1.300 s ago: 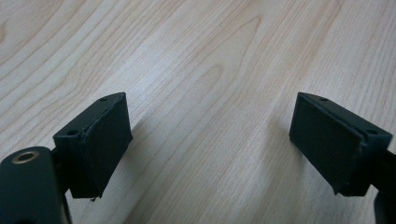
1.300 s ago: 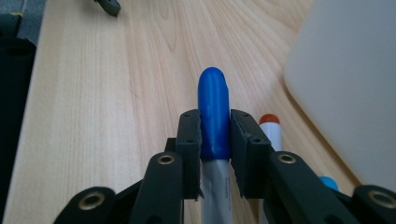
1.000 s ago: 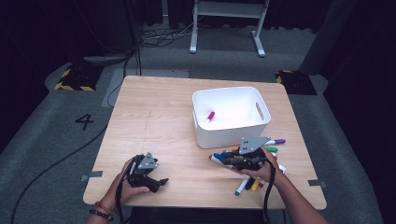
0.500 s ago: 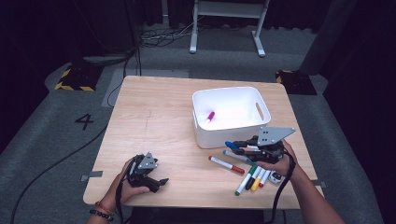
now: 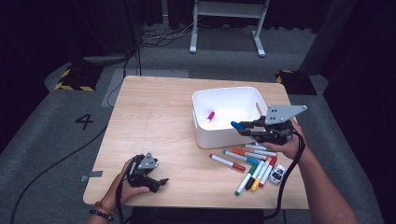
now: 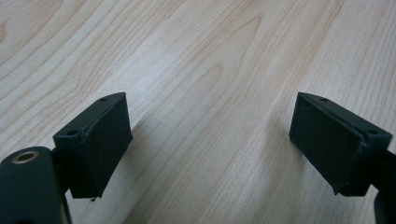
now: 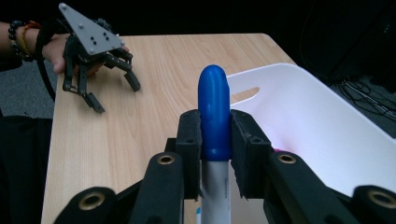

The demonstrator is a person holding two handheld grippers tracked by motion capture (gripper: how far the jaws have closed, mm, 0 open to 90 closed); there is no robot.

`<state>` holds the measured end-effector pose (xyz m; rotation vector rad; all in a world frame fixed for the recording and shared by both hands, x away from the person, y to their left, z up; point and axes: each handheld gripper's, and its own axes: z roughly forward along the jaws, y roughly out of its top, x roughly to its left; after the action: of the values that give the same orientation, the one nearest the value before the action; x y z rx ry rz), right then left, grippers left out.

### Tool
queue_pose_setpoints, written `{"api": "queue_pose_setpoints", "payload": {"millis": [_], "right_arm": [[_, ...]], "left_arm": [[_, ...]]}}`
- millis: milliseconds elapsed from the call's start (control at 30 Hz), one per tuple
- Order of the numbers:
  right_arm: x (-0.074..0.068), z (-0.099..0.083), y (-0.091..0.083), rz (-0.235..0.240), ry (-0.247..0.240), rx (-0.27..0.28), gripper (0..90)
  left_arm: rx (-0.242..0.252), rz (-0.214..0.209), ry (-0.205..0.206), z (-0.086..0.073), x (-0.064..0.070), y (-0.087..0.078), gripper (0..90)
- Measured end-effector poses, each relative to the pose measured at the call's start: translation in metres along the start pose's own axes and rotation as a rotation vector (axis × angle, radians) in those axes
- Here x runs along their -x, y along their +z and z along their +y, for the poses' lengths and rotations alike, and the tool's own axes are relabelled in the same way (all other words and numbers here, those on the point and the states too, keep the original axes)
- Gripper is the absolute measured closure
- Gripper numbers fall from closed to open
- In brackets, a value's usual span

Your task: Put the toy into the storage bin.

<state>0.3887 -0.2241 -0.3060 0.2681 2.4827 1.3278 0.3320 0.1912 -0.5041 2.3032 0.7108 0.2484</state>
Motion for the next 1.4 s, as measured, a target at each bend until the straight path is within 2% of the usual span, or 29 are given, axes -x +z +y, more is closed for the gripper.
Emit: {"api": "queue_pose_setpoints", "payload": {"millis": [333,700,1067,1300,1333,1400], "right_arm": [[0.025,0.016,0.010,-0.036,-0.019,-0.006,74.2],[0.044,0.023,0.027,-0.079,-0.025,-0.037,74.2],[0.061,0.017,0.054,-0.069,0.000,-0.060,74.2],[0.068,0.007,0.070,-0.054,0.006,-0.109,74.2],[0.068,0.003,0.075,-0.058,-0.002,-0.141,74.2],[0.068,-0.001,0.078,-0.054,0.002,-0.163,74.2]], "left_arm": [[0.003,0.000,-0.002,0.000,0.000,0.000,13.2],[0.001,-0.002,-0.001,0.000,0.000,0.000,13.2],[0.003,0.000,-0.002,0.000,0.000,0.000,13.2],[0.001,0.001,0.001,0.000,0.000,0.000,13.2],[0.002,0.001,0.001,0.000,0.000,0.000,13.2],[0.002,-0.001,-0.001,0.000,0.000,0.000,13.2]]}}
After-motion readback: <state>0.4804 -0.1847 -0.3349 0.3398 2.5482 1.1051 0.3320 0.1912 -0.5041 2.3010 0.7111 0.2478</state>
